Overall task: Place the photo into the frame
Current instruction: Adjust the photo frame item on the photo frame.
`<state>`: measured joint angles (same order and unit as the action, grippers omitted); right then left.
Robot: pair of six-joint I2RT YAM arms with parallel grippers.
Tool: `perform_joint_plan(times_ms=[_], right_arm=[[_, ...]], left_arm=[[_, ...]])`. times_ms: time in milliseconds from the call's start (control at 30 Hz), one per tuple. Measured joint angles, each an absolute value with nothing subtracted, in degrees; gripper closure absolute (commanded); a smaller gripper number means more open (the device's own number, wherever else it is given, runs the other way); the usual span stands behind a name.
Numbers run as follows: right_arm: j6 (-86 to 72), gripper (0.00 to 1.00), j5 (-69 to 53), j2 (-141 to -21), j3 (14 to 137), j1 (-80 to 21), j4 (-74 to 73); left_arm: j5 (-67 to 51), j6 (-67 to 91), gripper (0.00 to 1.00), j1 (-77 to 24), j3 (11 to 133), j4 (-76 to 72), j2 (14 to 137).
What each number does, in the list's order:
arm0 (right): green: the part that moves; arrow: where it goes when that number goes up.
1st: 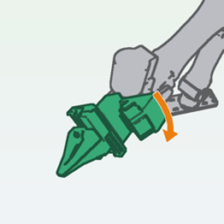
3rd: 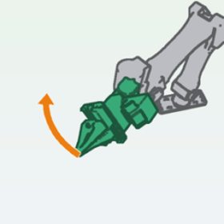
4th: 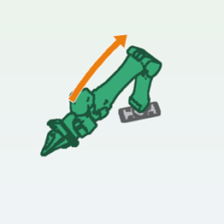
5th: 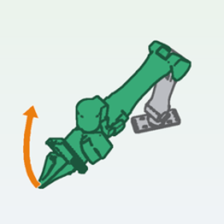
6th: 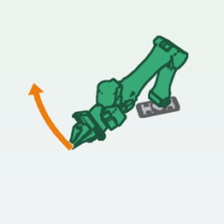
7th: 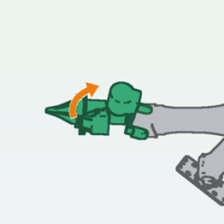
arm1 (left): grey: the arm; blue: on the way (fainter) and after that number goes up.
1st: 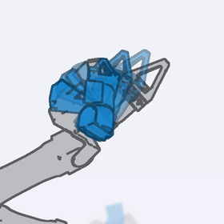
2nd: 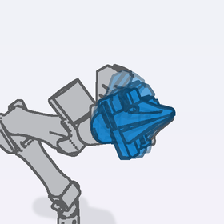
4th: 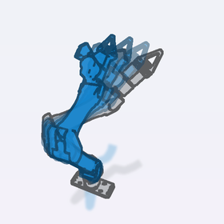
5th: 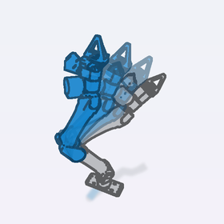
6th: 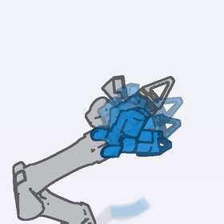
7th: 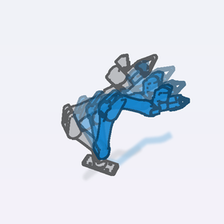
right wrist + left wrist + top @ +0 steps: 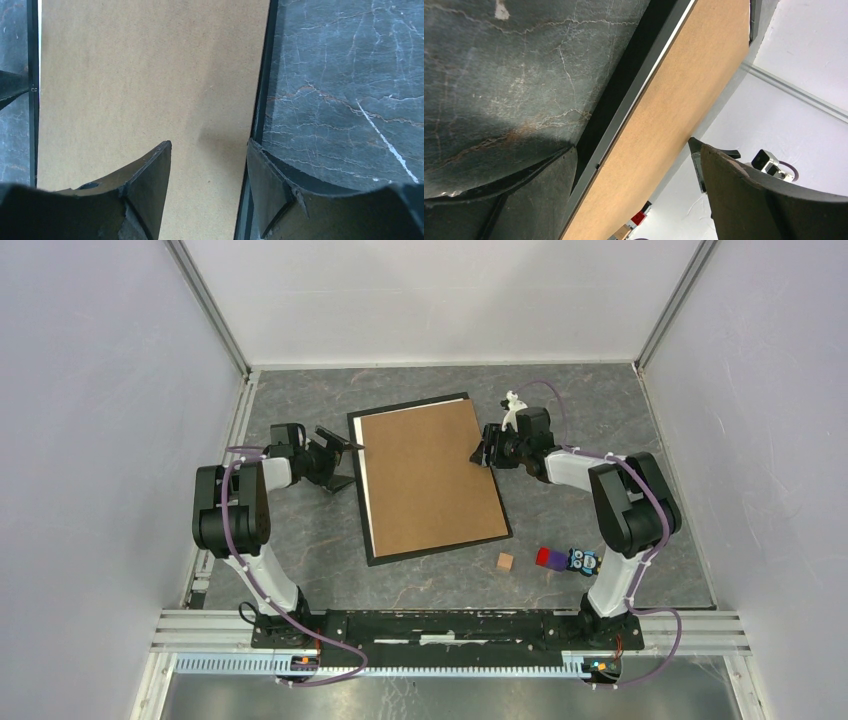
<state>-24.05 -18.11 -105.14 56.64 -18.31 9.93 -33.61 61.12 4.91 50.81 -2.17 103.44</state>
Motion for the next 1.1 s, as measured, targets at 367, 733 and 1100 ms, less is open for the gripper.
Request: perform_joint_plan(times_ms=[367, 733, 1100], right_arm=[[-24.18, 0.39, -21.85, -107.02, 56.58, -18.20, 14.61], [-24.93, 0.39, -25.93, -107.31, 55.40, -18.26, 22.46], [-21.04, 0.15, -20.25, -104.44, 55.42, -18.96, 12.93]], left_arm=[[-33.69, 61.08, 0.00, 4.89, 51.29, -1.37, 103.57], [-34.79, 61.04, 0.00, 4.78, 52.56, -0.10, 104.47], [-34.17, 58.41, 0.00, 4.23, 53.71, 1.98, 104.47]])
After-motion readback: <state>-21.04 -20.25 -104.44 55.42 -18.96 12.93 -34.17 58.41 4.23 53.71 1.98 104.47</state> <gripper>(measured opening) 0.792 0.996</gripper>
